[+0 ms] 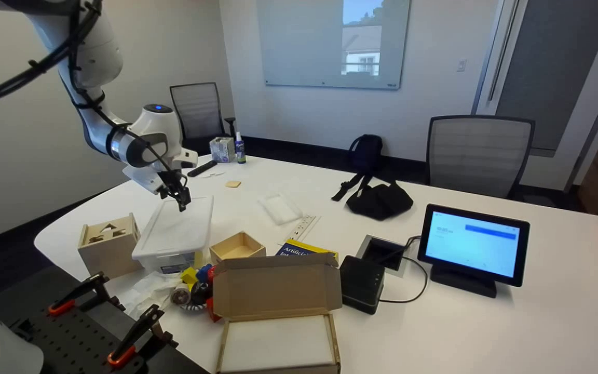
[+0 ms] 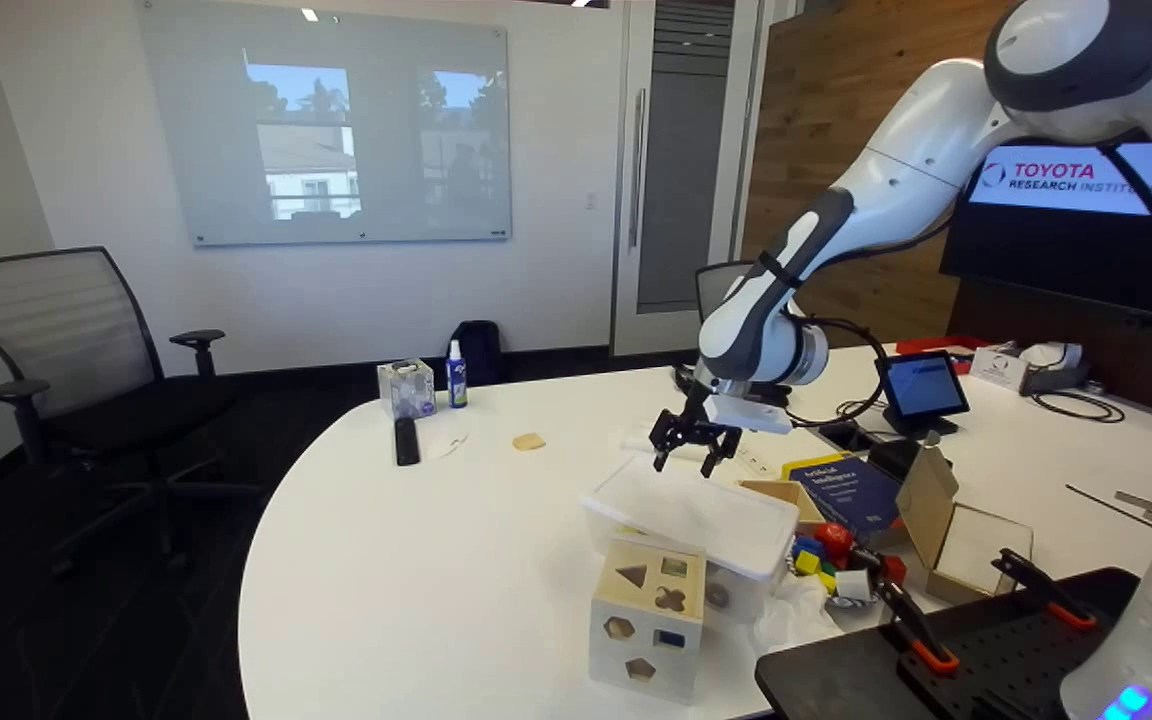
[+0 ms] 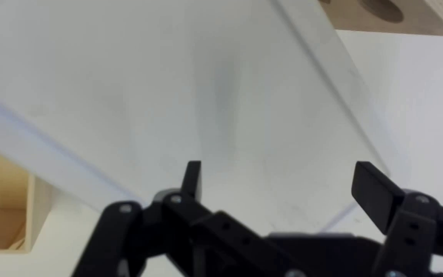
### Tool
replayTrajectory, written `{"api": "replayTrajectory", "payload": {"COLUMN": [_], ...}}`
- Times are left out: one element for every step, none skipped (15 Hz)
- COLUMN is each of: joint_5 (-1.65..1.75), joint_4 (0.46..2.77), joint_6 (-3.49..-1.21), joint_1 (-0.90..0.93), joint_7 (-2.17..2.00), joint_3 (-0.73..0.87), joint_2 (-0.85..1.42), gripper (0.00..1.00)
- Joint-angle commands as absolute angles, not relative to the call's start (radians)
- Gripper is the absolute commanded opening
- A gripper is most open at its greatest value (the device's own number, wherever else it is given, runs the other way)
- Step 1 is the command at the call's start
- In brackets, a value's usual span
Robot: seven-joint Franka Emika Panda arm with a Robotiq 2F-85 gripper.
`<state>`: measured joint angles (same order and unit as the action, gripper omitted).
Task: Put the white lid on the clear container.
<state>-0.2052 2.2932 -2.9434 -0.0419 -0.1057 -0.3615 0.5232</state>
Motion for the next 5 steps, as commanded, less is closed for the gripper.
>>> {"api": "replayTrajectory", "payload": {"joint_5": [-0.285, -0.303, -0.323, -0.343, -0.364], "joint_4": [2.389, 2.395, 2.4, 2.404, 2.409], "joint_6": [-2.909, -2.906, -2.901, -2.902, -2.902], "joint_1": [-0.092, -0.101, -0.106, -0.11, -0.11], "joint_7": [-0.041, -0.021, -0.007, 0.008, 0.027], "joint_3": [-0.44, -0.454, -0.464, -0.47, -0.475], "joint_2": [0.362, 0.341, 0.322, 0.31, 0.293], "gripper": [1.0, 1.0, 1.0, 1.0, 1.0]}}
